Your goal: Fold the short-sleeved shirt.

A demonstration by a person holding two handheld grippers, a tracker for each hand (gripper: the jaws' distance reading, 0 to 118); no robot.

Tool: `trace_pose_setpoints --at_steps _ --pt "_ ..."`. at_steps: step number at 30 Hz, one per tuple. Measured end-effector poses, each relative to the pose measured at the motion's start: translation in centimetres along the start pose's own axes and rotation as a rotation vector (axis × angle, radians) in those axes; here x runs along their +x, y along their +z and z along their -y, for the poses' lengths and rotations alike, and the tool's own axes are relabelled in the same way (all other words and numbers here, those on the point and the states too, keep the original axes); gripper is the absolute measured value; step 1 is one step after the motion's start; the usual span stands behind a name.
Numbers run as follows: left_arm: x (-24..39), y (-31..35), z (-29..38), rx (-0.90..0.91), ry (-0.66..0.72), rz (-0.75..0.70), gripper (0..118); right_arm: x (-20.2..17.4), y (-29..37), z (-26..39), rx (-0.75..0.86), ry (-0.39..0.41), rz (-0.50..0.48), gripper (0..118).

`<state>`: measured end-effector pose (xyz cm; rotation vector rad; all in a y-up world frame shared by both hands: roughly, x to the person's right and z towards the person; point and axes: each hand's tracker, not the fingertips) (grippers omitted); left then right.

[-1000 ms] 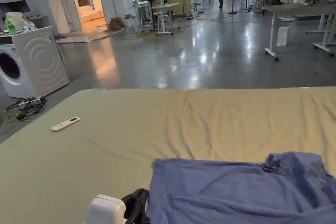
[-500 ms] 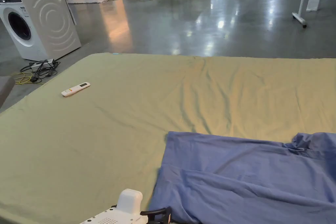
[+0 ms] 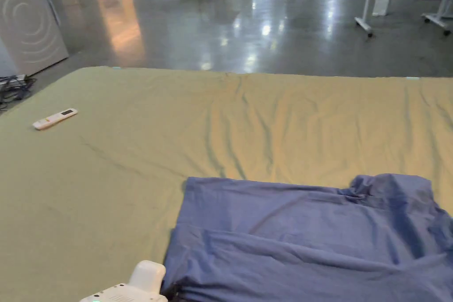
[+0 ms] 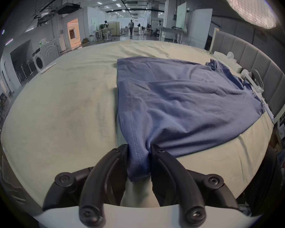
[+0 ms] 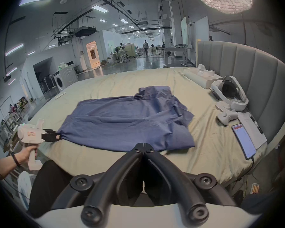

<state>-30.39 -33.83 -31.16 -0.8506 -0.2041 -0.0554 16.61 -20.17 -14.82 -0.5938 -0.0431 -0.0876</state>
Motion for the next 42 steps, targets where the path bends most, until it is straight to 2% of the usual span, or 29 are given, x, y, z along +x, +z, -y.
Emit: trace_pose_setpoints --at_steps 1,2,4,5,6,7,10,13,15,16,17,18,19,20,21,22,23,24,25,30,31,33,37,42 --pt "0.1 -0.3 -0.2 -0.016 -0.003 -0.008 27 0.7 -0.4 -0.1 -0.006 -0.025 0.052 0" --pt "-0.1 -0.5 -0.4 -0.042 -0.008 -0.010 27 1.5 -1.0 -0.2 -0.037 -0.071 0.120 5" --pt "-0.5 -0.6 -0.8 -0.060 0.001 0.003 27 4.9 -2.2 1.0 -0.060 -0.177 0.188 50" --pt "-0.5 -0.5 -0.9 -0.070 0.013 0.010 27 6.2 -3.0 1.6 -0.052 -0.228 0.166 68" --pt "-0.6 -0.5 -0.8 -0.069 0.017 0.012 27 7.4 -4.0 2.2 -0.056 -0.262 0.149 82" --pt "-0.7 -0.8 -0.7 -0.069 0.020 0.014 27 8.3 -5.2 2.4 -0.070 -0.285 0.143 79" --pt "-0.6 -0.7 -0.3 -0.060 0.043 0.024 27 11.1 -9.6 3.2 -0.101 -0.380 0.089 79" --pt "-0.7 -0.6 -0.4 -0.070 0.058 0.037 27 11.7 -13.5 3.5 -0.114 -0.377 0.088 79" --pt "-0.7 -0.4 -0.8 -0.083 0.077 0.051 27 12.0 -15.7 3.9 -0.153 -0.343 0.114 79" --pt "-0.6 -0.3 -0.8 -0.085 0.078 0.052 27 11.3 -16.5 4.2 -0.187 -0.299 0.122 78" --pt "-0.5 -0.3 -0.7 -0.092 0.073 0.046 27 11.1 -17.1 4.6 -0.210 -0.248 0.130 67" --pt "-0.2 -0.2 -0.8 -0.092 0.065 0.041 27 10.4 -17.2 4.8 -0.219 -0.158 0.196 43" --pt "0.0 -0.1 -0.8 -0.091 0.060 0.035 27 9.8 -16.5 5.0 -0.168 -0.114 0.197 35" --pt "0.2 0.0 -0.8 -0.088 0.056 0.026 27 8.9 -16.1 4.7 -0.161 -0.127 0.140 23" --pt "0.4 0.1 -0.8 -0.087 0.062 0.017 27 8.8 -16.3 4.4 -0.180 -0.140 0.141 15" --pt "0.4 0.3 -0.9 -0.088 0.071 0.012 27 8.6 -16.5 4.2 -0.187 -0.110 0.167 15" --pt "-0.4 0.3 -1.0 -0.084 0.077 0.017 27 9.3 -16.5 4.1 -0.185 -0.120 0.152 14" --pt "-0.6 1.0 -0.8 -0.064 0.090 0.026 21 9.7 -16.2 3.7 -0.188 -0.146 0.136 14" --pt "-0.7 1.9 -0.9 0.006 0.102 0.049 8 9.9 -15.5 3.5 -0.170 -0.158 0.127 14" --pt "-0.1 5.2 -2.0 0.064 0.007 0.027 7 9.2 -11.6 1.7 -0.115 -0.128 0.155 14" --pt "-0.1 5.6 -2.1 0.044 0.025 0.050 7 9.1 -10.9 1.6 -0.111 -0.143 0.186 14" --pt "-0.1 7.1 -1.5 0.090 0.030 0.050 7 9.1 -9.3 1.7 -0.100 -0.192 0.173 14" --pt "-0.2 9.2 0.9 0.034 0.013 0.047 7 8.8 -6.2 3.7 -0.112 -0.203 0.171 14" --pt "-0.1 10.4 5.7 -0.023 0.036 0.051 7 8.3 -5.1 7.2 -0.190 -0.146 0.173 14"
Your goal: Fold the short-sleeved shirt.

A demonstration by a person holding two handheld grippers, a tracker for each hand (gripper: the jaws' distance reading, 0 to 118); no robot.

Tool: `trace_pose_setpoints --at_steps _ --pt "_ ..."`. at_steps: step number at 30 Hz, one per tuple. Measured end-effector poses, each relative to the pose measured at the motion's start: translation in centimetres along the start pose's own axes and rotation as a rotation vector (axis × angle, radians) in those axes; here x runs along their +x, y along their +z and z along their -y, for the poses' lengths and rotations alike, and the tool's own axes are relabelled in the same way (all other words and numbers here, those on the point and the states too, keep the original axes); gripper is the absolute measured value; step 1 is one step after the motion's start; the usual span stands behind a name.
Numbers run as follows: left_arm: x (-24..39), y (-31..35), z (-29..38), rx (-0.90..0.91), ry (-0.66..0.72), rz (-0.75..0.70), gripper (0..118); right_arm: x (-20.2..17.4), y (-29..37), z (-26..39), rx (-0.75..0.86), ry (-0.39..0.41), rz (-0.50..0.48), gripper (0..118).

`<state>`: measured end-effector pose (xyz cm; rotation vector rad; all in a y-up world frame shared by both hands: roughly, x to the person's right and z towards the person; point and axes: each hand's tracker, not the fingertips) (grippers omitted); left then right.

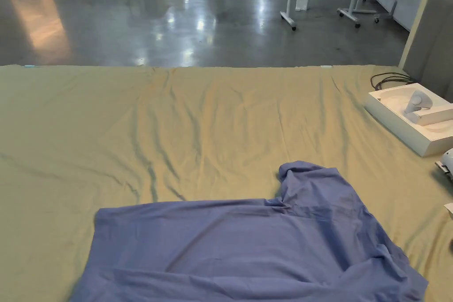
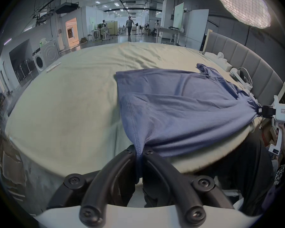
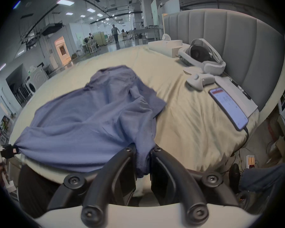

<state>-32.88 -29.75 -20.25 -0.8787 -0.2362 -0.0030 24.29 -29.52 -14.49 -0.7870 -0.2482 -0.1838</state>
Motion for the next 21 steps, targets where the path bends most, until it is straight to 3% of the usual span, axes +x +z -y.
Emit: trace_pose_setpoints --at_steps 4,5,6,7,8,11,17,21 --pt "0.0 -1.0 1.1 0.027 0.019 0.015 9 0.3 -1.6 1.0 -0.015 -0.006 -0.010 14" --pt "0.1 -1.2 0.9 0.012 0.020 0.010 22 0.3 -1.6 1.0 -0.020 -0.001 -0.010 20" --pt "0.1 -0.9 0.9 0.009 0.007 -0.055 58 0.4 -1.5 0.9 -0.012 0.002 0.002 41" --pt "0.2 -0.3 0.8 0.034 -0.013 -0.096 80 0.7 -1.0 0.8 -0.003 0.001 0.001 50" --pt "0.4 1.0 0.8 0.096 -0.040 -0.105 85 1.0 -0.3 0.7 0.030 -0.011 -0.020 52" --pt "1.8 5.0 -1.0 0.254 -0.083 -0.128 85 1.5 2.6 -0.5 0.125 -0.039 -0.078 69" --pt "6.6 14.2 -6.8 0.607 -0.024 -0.033 85 -2.0 11.5 -5.8 0.422 0.057 -0.118 71" --pt "10.3 19.3 -9.4 0.756 -0.126 -0.062 85 -5.0 17.1 -8.2 0.590 0.156 -0.181 75"
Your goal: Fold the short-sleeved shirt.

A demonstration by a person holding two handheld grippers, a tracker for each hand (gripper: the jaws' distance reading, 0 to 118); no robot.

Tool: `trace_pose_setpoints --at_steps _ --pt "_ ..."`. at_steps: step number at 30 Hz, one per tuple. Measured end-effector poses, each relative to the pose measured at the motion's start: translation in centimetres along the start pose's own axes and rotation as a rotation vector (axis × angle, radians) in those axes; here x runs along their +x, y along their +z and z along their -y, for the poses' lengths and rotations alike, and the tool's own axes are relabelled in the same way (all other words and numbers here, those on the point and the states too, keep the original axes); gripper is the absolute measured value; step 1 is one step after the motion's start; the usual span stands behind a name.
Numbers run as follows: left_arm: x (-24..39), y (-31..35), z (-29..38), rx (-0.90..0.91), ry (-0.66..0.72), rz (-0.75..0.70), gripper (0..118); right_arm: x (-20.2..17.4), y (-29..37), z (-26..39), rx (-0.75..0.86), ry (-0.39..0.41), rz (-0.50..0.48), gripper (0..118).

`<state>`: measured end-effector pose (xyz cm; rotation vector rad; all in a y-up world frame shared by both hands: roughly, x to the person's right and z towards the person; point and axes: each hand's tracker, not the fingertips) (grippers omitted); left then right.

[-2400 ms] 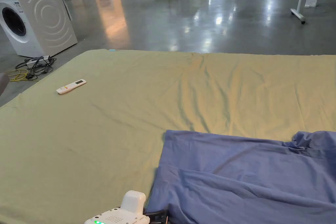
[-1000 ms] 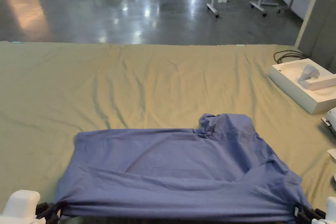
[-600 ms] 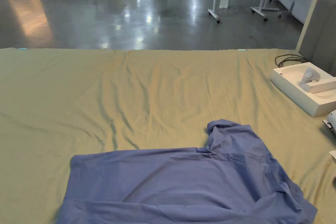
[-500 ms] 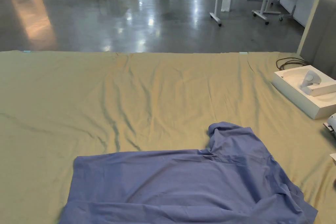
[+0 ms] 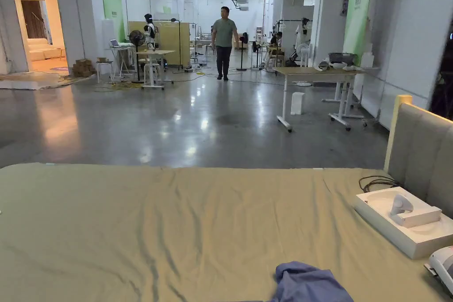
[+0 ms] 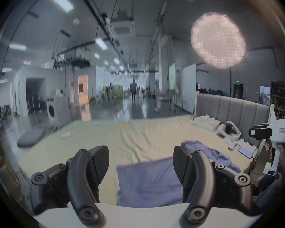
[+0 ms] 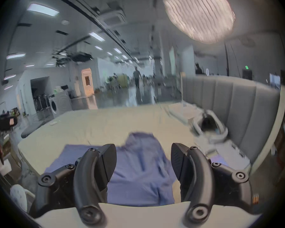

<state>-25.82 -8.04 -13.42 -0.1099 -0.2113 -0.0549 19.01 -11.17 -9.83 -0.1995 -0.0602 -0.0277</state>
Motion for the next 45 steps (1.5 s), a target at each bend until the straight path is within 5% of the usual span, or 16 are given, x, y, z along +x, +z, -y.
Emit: trace_pose_setpoints --at_steps 5,10,11,14,16,32,41,43,44,45 --pt "2.8 1.3 -2.4 0.045 -0.082 0.008 85 -3.4 1.1 -3.0 0.071 0.123 -0.020 75" --pt "4.3 1.7 -2.2 0.021 -0.105 0.005 81 -4.3 1.1 -3.0 0.027 0.086 -0.121 71" --pt "4.5 1.9 -2.0 0.024 -0.120 -0.006 72 -4.4 1.1 -3.0 0.024 0.081 -0.122 64" --pt "4.7 2.1 -1.7 0.001 -0.127 0.006 11 -5.0 1.6 -2.9 0.021 0.096 -0.094 10" --pt "4.6 2.5 -1.5 0.003 -0.100 0.036 1 -5.1 1.9 -3.1 0.017 0.092 -0.104 4" --pt "3.0 2.0 -1.3 -0.057 -0.058 0.031 1 -5.6 2.5 -3.0 0.019 0.090 -0.113 0" --pt "-0.9 -2.1 -1.3 -0.150 0.181 0.057 1 -5.1 1.0 -1.9 -0.042 0.062 -0.126 0" --pt "-1.9 -4.4 -1.1 -0.203 0.122 0.025 13 -4.6 0.3 -1.3 -0.069 0.038 -0.129 0" --pt "-2.2 -5.7 -0.9 -0.228 0.089 0.015 31 -4.4 -0.1 -1.0 -0.083 0.018 -0.122 0" --pt "-2.8 -7.6 -0.3 -0.283 0.064 0.010 64 -4.2 -0.6 -0.6 -0.102 -0.007 -0.118 0"
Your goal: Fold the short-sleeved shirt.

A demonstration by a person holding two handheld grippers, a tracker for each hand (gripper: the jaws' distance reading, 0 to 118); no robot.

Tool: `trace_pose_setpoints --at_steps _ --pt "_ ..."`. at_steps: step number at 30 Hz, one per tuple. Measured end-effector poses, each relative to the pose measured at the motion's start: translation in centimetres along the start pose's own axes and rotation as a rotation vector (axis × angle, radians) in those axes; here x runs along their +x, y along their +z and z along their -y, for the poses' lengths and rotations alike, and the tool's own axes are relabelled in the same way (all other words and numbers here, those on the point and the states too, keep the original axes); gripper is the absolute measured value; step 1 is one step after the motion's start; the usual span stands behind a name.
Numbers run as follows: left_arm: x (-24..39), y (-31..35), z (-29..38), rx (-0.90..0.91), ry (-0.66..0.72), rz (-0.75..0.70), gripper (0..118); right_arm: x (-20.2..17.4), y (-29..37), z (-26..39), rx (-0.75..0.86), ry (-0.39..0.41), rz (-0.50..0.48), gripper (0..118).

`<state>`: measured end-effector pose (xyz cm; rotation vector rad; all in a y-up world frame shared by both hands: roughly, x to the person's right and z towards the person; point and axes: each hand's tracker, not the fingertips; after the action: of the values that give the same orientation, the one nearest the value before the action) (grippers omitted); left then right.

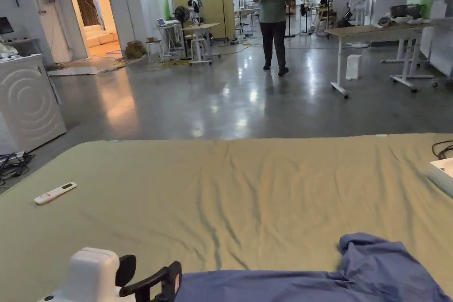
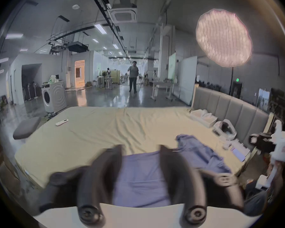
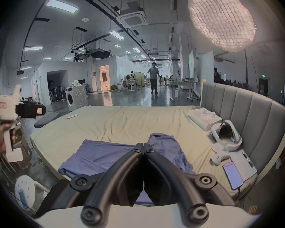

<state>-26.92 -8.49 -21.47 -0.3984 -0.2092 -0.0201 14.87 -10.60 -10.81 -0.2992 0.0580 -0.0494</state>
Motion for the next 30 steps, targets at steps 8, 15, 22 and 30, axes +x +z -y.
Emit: trace_pose_setpoints --at_steps 8,15,22,30 --pt "-7.6 -19.9 5.8 -0.251 0.276 0.080 95 2.2 -3.5 2.9 -0.142 -0.127 0.016 0" --pt "-10.6 -32.2 10.1 -0.522 0.214 -0.126 95 3.9 -5.6 6.1 -0.297 -0.162 0.069 0" --pt "-9.1 -35.0 12.1 -0.651 0.224 -0.183 86 4.2 -6.4 7.3 -0.348 -0.159 0.061 0" --pt "-7.3 -35.2 10.7 -0.648 0.134 -0.147 39 4.1 -7.5 7.2 -0.348 -0.117 0.038 0"
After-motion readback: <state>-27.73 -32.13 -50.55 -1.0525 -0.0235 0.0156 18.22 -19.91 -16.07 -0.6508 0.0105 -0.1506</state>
